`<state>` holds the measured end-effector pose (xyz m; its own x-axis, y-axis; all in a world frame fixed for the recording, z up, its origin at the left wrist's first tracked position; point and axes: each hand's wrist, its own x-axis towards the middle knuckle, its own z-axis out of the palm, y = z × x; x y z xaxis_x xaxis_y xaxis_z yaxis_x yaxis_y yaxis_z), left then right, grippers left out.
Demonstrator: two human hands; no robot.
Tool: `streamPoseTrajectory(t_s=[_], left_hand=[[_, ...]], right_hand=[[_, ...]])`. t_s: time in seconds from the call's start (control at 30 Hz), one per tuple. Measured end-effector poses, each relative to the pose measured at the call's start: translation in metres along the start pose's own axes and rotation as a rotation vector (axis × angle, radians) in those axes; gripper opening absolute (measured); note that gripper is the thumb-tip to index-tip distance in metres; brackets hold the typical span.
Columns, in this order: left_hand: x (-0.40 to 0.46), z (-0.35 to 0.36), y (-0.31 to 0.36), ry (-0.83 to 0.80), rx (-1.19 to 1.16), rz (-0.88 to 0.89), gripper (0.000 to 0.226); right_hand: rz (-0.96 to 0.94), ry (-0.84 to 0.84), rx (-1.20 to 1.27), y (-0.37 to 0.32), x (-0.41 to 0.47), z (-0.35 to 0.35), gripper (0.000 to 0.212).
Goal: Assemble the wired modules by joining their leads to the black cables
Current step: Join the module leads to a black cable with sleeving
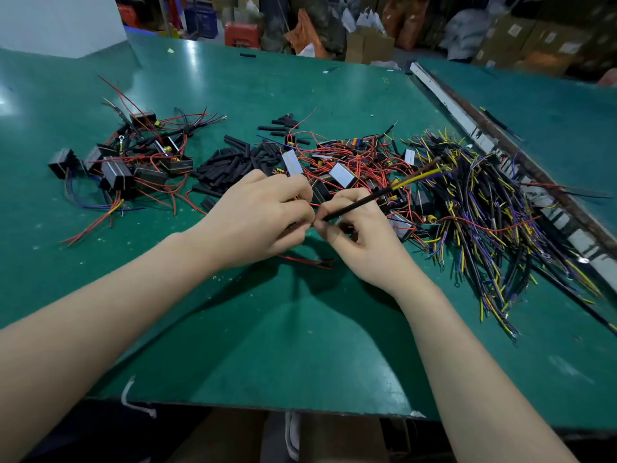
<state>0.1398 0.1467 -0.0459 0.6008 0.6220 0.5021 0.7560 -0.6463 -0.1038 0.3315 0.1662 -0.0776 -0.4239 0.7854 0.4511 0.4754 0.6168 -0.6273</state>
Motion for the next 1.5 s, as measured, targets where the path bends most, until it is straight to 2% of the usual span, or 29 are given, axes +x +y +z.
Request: streamPoseTrajectory(t_s=[0.23, 0.53, 0.73, 0.93, 1.13, 1.23, 1.37, 1.5], left_hand=[[-0.005, 0.012, 0.009, 0.023, -0.079, -0.13, 0.033], [-0.012, 0.029, 0.025, 0.214, -0.133, -0.352, 0.012], [-0.014, 0.031, 0.024, 0.292, -0.177, -0.34, 0.011], [-0.014, 0.036, 0.024, 0.293, -0.187, -0.327, 0.003], [-0.017, 0.034, 0.026, 0.311, -0.316, -0.341, 0.011], [-0.02, 0.031, 0.025, 0.305, -0.379, -0.377, 0.01], [-0.02, 0.031, 0.025, 0.26, -0.429, -0.434, 0.01], [-0.02, 0.03, 0.024, 0.26, -0.532, -0.494, 0.007]], right_hand=[[0.037, 0.008, -0.011, 0.0, -0.003, 0.002, 0.007], [0.045, -0.014, 0.02, -0.003, -0.002, -0.002, 0.005], [0.133, -0.051, 0.158, -0.006, 0.001, -0.001, 0.016], [0.295, -0.039, 0.501, -0.002, 0.003, -0.001, 0.011], [0.285, -0.128, 0.449, -0.003, 0.002, -0.003, 0.009], [0.337, -0.166, 0.557, -0.007, 0.001, -0.007, 0.01], [0.379, -0.141, 0.537, -0.006, 0.001, -0.01, 0.013], [0.336, -0.09, 0.599, -0.01, -0.001, -0.008, 0.014]])
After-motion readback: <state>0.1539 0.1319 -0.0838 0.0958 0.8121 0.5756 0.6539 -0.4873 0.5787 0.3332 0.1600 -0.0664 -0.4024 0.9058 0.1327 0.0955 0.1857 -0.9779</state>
